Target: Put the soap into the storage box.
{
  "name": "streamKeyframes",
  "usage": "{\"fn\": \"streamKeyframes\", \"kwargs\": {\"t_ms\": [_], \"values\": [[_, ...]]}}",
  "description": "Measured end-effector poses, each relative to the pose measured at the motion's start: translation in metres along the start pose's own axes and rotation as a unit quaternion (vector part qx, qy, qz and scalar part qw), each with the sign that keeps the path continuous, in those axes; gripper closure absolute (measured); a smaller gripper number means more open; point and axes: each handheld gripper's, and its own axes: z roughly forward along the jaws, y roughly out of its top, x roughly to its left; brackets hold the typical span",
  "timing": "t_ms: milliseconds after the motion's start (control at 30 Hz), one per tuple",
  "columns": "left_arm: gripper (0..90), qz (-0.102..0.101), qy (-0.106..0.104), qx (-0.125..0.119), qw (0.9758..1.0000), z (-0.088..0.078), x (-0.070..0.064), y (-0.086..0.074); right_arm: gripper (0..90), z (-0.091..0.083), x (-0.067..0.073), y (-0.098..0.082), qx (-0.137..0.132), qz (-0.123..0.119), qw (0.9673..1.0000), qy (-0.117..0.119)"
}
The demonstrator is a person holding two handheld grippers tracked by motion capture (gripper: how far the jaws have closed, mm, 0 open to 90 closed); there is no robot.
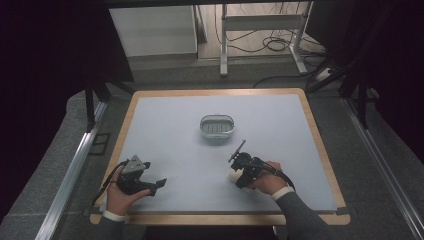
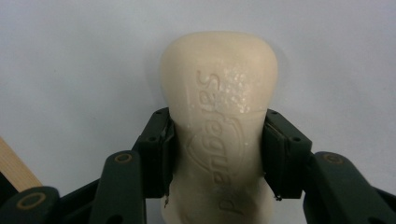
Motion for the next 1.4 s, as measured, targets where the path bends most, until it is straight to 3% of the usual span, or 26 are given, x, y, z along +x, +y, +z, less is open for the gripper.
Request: {"fn": "streamKeyframes", "kwargs": {"t_ms": [233,400,667,1100,1400], "values": [[11.1,-0.001,0.001,-0.001,1.0000,-0.002,0.001,0.000,49.5,-0.003,-0.001,-0.001,-0.013,0.005,0.9999,0.004],[11.1,-0.001,0.001,-0.001,1.0000,-0.001,0.000,0.000,49.6,-0.014,-0.009,-0.002,-0.035,0.011,0.9993,0.009],[11.1,0.000,0.001,0.001,1.0000,-0.001,0.000,0.000,49.6,-0.025,-0.015,-0.001,-0.047,0.011,0.9987,0.012],[11.1,0.000,0.002,0.001,1.0000,-0.001,0.000,0.000,49.6,-0.043,-0.037,0.015,-0.080,0.006,0.9968,0.008],[11.1,0.000,0.002,0.001,1.0000,-0.001,0.001,0.000,49.6,-0.051,-0.042,0.024,-0.088,-0.003,0.9961,0.004]]}}
